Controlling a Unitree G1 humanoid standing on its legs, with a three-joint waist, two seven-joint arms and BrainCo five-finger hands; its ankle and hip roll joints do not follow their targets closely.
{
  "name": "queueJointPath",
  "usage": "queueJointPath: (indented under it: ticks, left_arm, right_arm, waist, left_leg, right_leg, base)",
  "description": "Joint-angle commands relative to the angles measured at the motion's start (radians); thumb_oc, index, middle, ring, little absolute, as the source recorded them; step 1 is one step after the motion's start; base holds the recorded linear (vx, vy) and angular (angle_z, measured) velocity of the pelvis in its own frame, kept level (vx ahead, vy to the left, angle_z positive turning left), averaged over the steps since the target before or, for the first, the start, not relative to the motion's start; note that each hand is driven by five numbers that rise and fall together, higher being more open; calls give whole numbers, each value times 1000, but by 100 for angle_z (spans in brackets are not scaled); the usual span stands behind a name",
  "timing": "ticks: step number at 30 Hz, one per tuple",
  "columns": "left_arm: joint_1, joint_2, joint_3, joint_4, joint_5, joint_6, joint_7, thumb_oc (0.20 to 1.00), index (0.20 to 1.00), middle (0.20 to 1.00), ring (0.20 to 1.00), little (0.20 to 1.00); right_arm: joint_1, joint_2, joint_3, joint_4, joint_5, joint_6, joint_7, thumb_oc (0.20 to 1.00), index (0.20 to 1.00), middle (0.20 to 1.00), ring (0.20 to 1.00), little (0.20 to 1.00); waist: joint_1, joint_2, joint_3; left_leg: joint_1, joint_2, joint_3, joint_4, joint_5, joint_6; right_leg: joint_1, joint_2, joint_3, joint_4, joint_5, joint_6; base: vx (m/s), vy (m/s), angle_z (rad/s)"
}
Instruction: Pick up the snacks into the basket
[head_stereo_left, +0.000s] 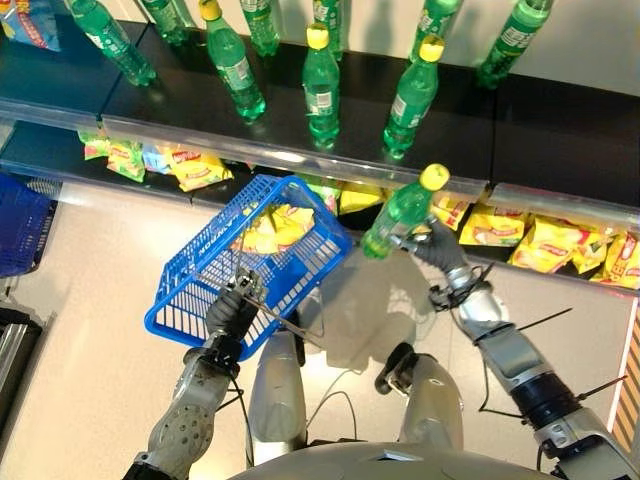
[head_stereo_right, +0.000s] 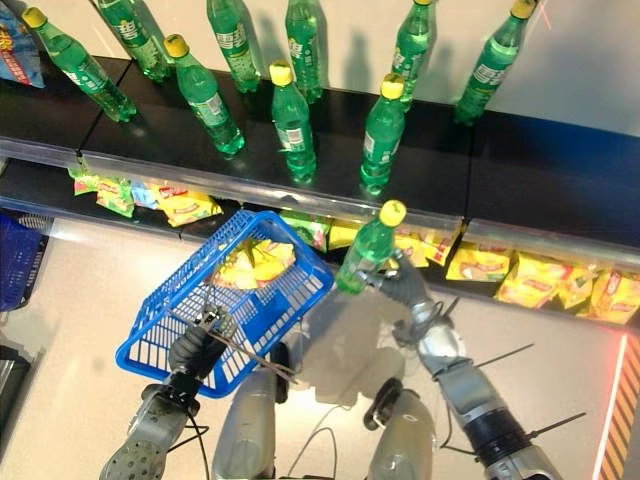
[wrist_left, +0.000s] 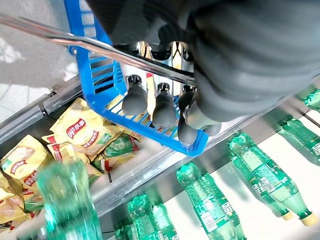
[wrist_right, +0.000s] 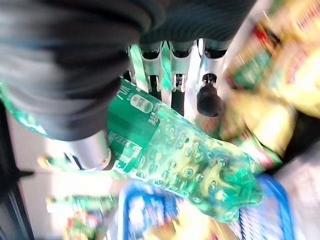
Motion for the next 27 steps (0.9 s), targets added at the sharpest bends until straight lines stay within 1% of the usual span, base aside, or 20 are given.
queueJointPath:
  ticks: [1,2,3,4,5,6,7,9,10,15,16,17,19,20,22,24,27]
  left_arm:
    - [21,-8,-75,-216,-43,-13,-79,200,200,200,200,200]
    - [5,-14,-88,-216,-48,-10,-74,200,200,200,200,200]
    - [-4,-17,-98,-217,-53,-11,-72,200,200,200,200,200]
    - [-25,-24,-121,-224,-58,-11,-69,200,200,200,200,200]
    - [-25,-24,-121,-224,-58,-11,-69,200,200,200,200,200]
    - [-36,-29,-129,-226,-58,-13,-67,200,200,200,200,200]
    - [-37,-29,-129,-225,-58,-13,-67,200,200,200,200,200]
    - [-81,-43,-162,-233,-67,-17,-52,200,200,200,200,200]
    - [-82,-43,-162,-233,-67,-17,-52,200,200,200,200,200]
    - [-132,-49,-215,-240,-71,-11,-40,200,200,200,200,200]
    - [-133,-49,-215,-239,-71,-12,-40,200,200,200,200,200]
    - [-140,-52,-226,-237,-73,-9,-40,200,200,200,200,200]
    - [-158,-54,-248,-234,-77,-4,-36,200,200,200,200,200]
    - [-159,-53,-248,-234,-77,-4,-36,200,200,200,200,200]
    - [-179,-56,-271,-232,-81,-6,-32,200,200,200,200,200]
    - [-191,-56,-288,-235,-83,-2,-32,200,200,200,200,200]
    - [-196,-56,-293,-235,-84,0,-32,200,200,200,200,200]
  right_arm:
    - [-115,35,2,-35,66,-89,7,200,200,200,200,200]
    - [-146,77,43,30,77,-77,14,200,200,200,200,200]
    - [-160,99,61,52,83,-71,15,200,200,200,200,200]
    - [-195,154,86,131,102,-61,9,200,200,200,200,200]
    - [-195,154,86,131,102,-61,9,200,200,200,200,200]
    - [-215,180,95,166,119,-55,6,200,200,200,200,200]
    - [-217,181,95,168,119,-56,6,200,200,200,200,200]
    - [-293,280,125,326,183,-36,-7,200,200,200,200,200]
    - [-296,281,125,328,183,-37,-7,200,200,200,200,200]
    - [-383,393,108,523,307,-15,-14,200,200,200,200,200]
    - [-384,393,107,524,307,-16,-14,200,200,200,200,200]
    - [-396,416,92,560,357,-16,-12,200,200,200,200,200]
    - [-429,438,78,614,396,-12,-17,200,200,200,200,200]
    - [-431,439,76,616,397,-13,-16,200,200,200,200,200]
    - [-470,468,59,670,441,-12,-25,200,200,200,200,200]
    - [-506,491,43,735,464,-9,-36,200,200,200,200,200]
    - [-523,499,35,763,470,-6,-42,200,200,200,200,200]
  waist:
    - [13,2,-64]
    - [24,6,-64]
    - [29,9,-64]
    - [39,15,-63]
    - [39,15,-63]
    - [44,18,-62]
    - [44,17,-61]
    - [72,33,-59]
    - [72,33,-58]
    - [115,61,-54]
    - [115,61,-54]
    - [121,66,-53]
    - [135,75,-54]
    - [135,75,-53]
    - [150,83,-51]
    - [162,90,-53]
    - [167,92,-54]
  left_leg:
    - [3,-2,-4,-29,44,58]
    - [17,-8,-13,-32,23,51]
    - [16,-10,-14,-34,23,52]
    - [13,-17,-19,-37,27,53]
    - [13,-17,-19,-37,27,53]
    - [12,-20,-21,-39,29,54]
    - [12,-20,-21,-39,29,54]
    - [6,-34,-34,-46,36,56]
    - [6,-35,-35,-45,36,56]
    - [-6,-55,-60,-53,44,59]
    - [-6,-55,-61,-53,44,59]
    - [-10,-57,-65,-53,45,60]
    - [-12,-63,-73,-57,47,60]
    - [-12,-63,-73,-57,47,60]
    - [-12,-72,-83,-66,52,61]
    - [-15,-79,-91,-73,55,62]
    - [-15,-82,-94,-78,56,62]
  right_leg:
    - [12,-2,12,-86,201,85]
    - [23,-3,23,-82,186,100]
    - [25,-5,21,-83,185,100]
    - [27,-8,15,-84,186,101]
    - [27,-8,15,-84,186,101]
    - [29,-10,12,-83,186,101]
    - [29,-10,12,-83,186,101]
    - [34,-15,0,-83,185,101]
    - [34,-15,-1,-83,185,101]
    - [44,-22,-26,-82,182,103]
    - [45,-22,-27,-82,182,103]
    - [47,-24,-31,-83,180,104]
    - [53,-26,-41,-85,180,105]
    - [53,-26,-42,-85,180,105]
    - [57,-28,-48,-87,180,106]
    - [61,-30,-58,-88,180,107]
    - [61,-30,-59,-88,180,107]
  base:
    - [65,0,5]
    - [-4,13,11]
    - [58,3,16]
    - [-6,2,13]
    - [-3,5,18]
    - [-1,2,18]
    - [-4,2,21]
    - [1,8,12]
    - [5,2,16]
    - [10,-10,21]
    - [10,-6,22]
    - [9,-2,18]
    - [11,-1,18]
    - [13,2,16]
    - [19,3,11]
    - [8,0,15]
    - [-1,9,22]
